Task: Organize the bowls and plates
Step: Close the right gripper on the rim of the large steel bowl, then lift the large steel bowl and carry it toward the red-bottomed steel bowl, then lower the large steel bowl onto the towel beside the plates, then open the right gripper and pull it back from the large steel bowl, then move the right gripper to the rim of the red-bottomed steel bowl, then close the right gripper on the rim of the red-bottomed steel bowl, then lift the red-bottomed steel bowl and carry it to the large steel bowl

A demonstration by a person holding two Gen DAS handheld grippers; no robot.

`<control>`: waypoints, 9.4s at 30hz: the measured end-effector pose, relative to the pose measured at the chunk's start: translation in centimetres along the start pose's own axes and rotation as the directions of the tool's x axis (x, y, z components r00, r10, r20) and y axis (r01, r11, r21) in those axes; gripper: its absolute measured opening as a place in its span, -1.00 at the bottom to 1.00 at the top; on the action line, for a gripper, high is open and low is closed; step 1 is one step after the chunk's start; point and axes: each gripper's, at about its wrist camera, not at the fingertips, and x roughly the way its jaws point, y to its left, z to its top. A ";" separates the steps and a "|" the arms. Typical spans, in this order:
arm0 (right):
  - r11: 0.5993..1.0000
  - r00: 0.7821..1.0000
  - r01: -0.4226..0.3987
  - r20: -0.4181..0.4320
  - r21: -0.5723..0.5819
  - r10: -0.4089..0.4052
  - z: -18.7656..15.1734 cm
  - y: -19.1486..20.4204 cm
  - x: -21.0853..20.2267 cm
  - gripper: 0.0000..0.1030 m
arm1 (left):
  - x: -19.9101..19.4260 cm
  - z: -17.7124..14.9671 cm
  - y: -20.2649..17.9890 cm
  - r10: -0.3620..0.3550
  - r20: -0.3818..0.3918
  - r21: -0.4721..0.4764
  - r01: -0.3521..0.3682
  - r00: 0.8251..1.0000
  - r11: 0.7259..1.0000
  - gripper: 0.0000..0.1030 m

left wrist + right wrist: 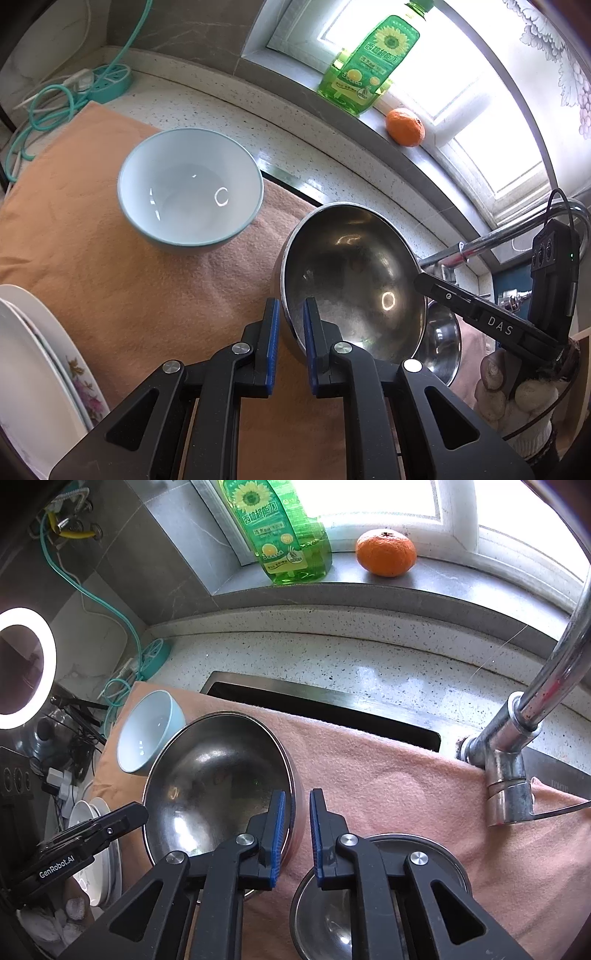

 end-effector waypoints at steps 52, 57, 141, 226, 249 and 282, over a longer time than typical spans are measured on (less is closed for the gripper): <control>0.999 1.000 -0.002 0.022 0.037 0.001 -1.4 3.1 -1.7 -0.88 | -2.5 -0.7 1.4 -0.011 -0.006 0.035 0.011 1.000 0.999 -0.79; 0.999 0.999 -0.006 0.035 0.045 0.004 -2.4 4.1 -2.4 -0.88 | -3.6 -1.1 1.8 -0.015 -0.003 0.048 0.015 1.000 0.999 -0.79; 0.964 0.999 -0.035 0.005 0.264 0.035 -20.7 10.1 -3.9 -0.84 | -7.1 -10.0 7.4 -0.001 -0.156 0.208 0.034 0.988 0.978 -0.79; 0.959 0.980 -0.005 0.190 0.285 -0.051 -10.7 -9.6 -7.2 -0.62 | 3.7 -3.6 -11.2 -0.034 -0.143 0.230 0.066 0.989 0.971 -0.78; 0.952 0.990 -0.010 0.139 0.305 -0.034 -10.0 -10.4 -5.4 -0.76 | 6.0 -3.3 -11.5 -0.011 -0.184 0.261 0.059 0.983 0.964 -0.78; 0.944 0.989 -0.034 0.148 0.327 -0.015 -10.0 -9.8 -6.3 -0.87 | 5.0 -3.4 -12.0 -0.028 -0.182 0.285 0.080 0.983 0.955 -0.88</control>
